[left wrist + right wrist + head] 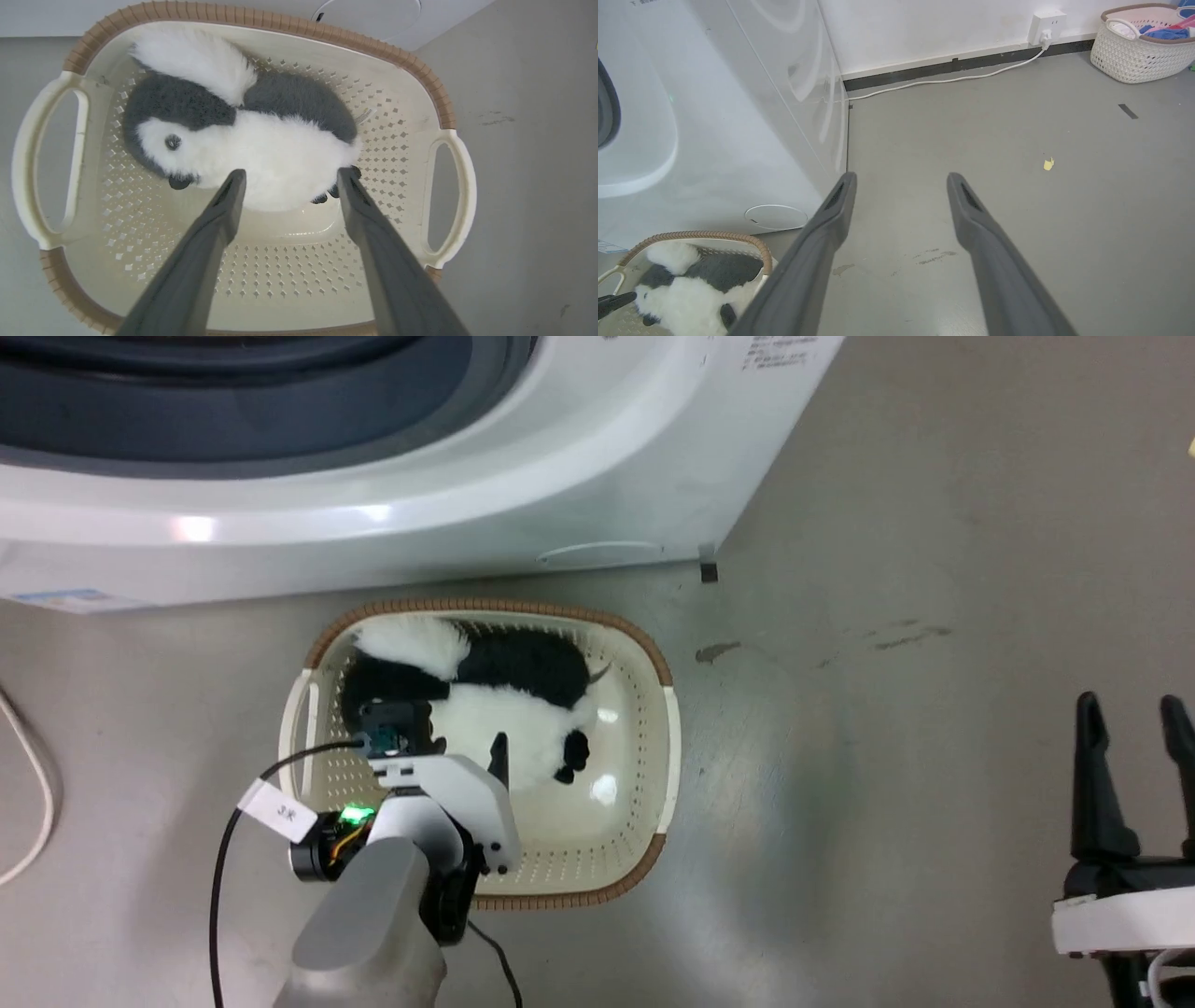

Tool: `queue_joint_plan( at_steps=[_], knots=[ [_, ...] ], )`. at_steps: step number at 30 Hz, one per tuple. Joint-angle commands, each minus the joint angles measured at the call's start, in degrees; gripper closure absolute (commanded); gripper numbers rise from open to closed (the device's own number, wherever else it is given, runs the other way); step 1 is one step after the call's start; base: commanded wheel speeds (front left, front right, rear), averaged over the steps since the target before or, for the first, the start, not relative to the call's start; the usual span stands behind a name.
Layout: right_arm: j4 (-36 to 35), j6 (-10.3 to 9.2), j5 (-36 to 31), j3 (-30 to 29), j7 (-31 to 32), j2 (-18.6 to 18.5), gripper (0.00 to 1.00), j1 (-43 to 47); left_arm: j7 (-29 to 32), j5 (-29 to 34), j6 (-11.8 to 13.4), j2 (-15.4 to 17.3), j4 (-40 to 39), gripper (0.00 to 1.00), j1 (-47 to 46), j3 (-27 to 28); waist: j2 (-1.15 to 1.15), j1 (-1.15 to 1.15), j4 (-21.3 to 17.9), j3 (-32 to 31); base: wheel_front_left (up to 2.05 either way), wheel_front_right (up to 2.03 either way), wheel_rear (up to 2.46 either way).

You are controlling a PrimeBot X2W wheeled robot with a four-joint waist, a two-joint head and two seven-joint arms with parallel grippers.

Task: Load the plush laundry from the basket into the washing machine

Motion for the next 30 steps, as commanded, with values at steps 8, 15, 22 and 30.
queue_joint_plan(
  at_steps=[8, 15, 22, 30],
  knots=[
    [-3.6, -0.04, 1.5, -2.6, 0.3, 0.1, 0.00, 0.5, -2.8, -4.8, 1.0, 0.1, 6.3, 0.00, -5.8, -1.7, 0.00, -0.01, 1.1, 5.7, 0.00, 0.00, 0.00],
    [-6.8, -0.04, 2.3, -4.7, 0.8, 0.1, 0.00, 1.3, -5.5, -8.8, 2.6, 0.1, 10.8, 0.00, -9.6, -3.8, 0.00, -0.01, 1.9, 9.5, 0.00, 0.00, 0.00],
    [-10.7, -0.05, 3.1, -6.9, 1.6, 0.1, 0.00, 2.0, -5.9, -13.8, 3.1, 0.1, 14.5, 0.00, -13.6, -6.9, 0.00, -0.01, 2.8, 13.5, 0.00, 0.00, 0.00],
    [-14.1, -0.05, 4.6, -8.5, 1.7, 0.1, 0.00, 2.6, -4.9, -20.4, 3.1, 0.1, 18.4, 0.00, -18.5, -10.5, 0.00, -0.01, 3.3, 18.8, 0.00, 0.00, 0.00]
  ],
)
